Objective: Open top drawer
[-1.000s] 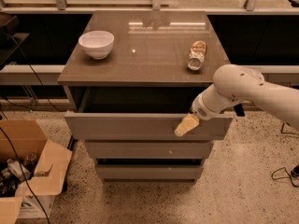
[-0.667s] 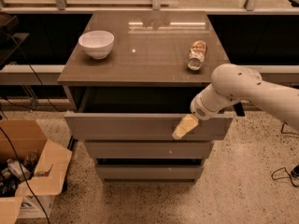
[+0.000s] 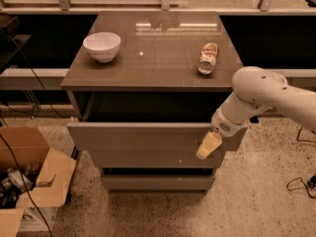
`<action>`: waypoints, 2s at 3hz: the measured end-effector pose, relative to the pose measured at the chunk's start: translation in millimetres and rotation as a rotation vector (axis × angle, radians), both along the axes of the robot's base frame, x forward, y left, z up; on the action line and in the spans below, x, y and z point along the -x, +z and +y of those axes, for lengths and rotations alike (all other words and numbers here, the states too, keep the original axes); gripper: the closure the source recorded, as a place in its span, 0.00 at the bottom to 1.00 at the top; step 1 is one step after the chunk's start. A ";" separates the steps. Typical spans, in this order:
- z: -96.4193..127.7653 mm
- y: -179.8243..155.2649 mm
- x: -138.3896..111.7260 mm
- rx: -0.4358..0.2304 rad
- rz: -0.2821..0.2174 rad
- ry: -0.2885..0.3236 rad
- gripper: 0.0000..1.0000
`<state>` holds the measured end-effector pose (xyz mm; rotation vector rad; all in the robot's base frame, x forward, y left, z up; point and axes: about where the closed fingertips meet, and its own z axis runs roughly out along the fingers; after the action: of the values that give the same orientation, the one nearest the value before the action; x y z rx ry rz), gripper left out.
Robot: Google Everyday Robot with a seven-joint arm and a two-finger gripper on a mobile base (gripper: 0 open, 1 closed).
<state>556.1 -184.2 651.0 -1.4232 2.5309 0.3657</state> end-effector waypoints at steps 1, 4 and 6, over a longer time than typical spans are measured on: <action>0.0 1.2 0.0 0.000 0.000 0.000 0.49; 0.8 2.1 0.7 0.000 0.003 0.002 0.02; -0.6 4.6 32.9 0.069 0.081 0.098 0.00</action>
Offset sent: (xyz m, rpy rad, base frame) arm -0.1363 0.0166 0.0130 0.0601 0.2497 0.1145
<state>523.2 -184.8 655.6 -1.5937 2.5664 0.3631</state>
